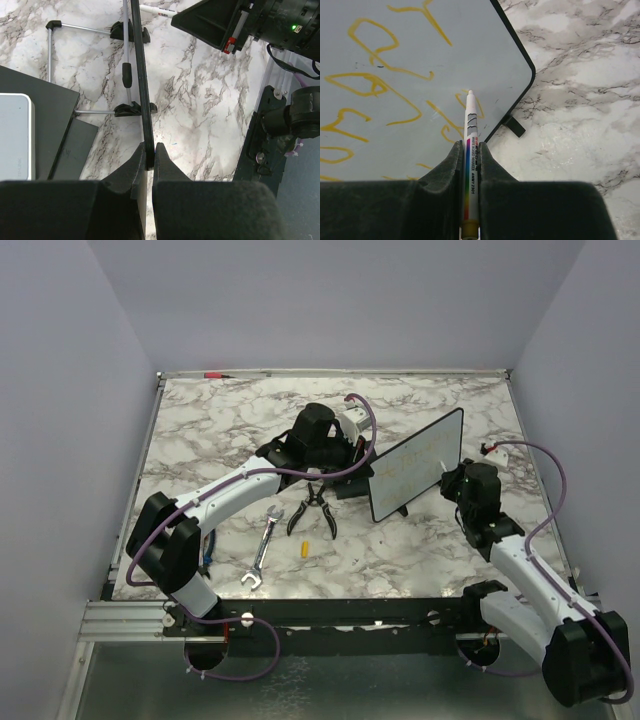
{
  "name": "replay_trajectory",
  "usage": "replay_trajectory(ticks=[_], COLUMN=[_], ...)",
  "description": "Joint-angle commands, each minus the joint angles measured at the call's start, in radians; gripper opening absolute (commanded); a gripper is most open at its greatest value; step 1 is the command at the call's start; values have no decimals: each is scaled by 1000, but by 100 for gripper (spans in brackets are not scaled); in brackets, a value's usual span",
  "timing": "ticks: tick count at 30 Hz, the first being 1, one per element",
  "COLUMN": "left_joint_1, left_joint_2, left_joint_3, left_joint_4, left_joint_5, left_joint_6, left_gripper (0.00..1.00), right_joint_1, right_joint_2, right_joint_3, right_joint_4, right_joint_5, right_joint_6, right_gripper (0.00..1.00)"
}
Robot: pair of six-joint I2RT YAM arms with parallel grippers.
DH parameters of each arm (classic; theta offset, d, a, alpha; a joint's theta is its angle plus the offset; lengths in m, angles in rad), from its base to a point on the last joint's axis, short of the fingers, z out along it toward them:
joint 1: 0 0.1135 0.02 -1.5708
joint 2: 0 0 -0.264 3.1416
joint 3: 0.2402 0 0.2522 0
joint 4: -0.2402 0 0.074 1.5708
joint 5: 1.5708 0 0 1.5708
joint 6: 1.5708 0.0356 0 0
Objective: Write a sentence on the whiteboard
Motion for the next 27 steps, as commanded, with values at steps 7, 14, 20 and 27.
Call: replay_trajectory(ticks=[7, 14, 20, 27], left_joint_1=[-16, -17, -16, -16], left_joint_2=[-4, -5, -7, -6], left_joint_3=[22, 22, 22, 22], left_joint_4=[-32, -31, -32, -32], left_joint_5=[59, 59, 58, 58], left_joint_6=[1, 2, 3, 3], left_gripper=[0, 0, 0, 0], right_joint_1=[1, 1, 1, -5], right_joint_2=[42, 82, 106, 107], right_joint_3=[-15, -21, -25, -32], right_joint_4=[18, 36, 52, 82], right_joint_5=[23, 23, 35, 71], right_joint_6=[7, 19, 23, 25], right_gripper=[1, 1, 1, 1])
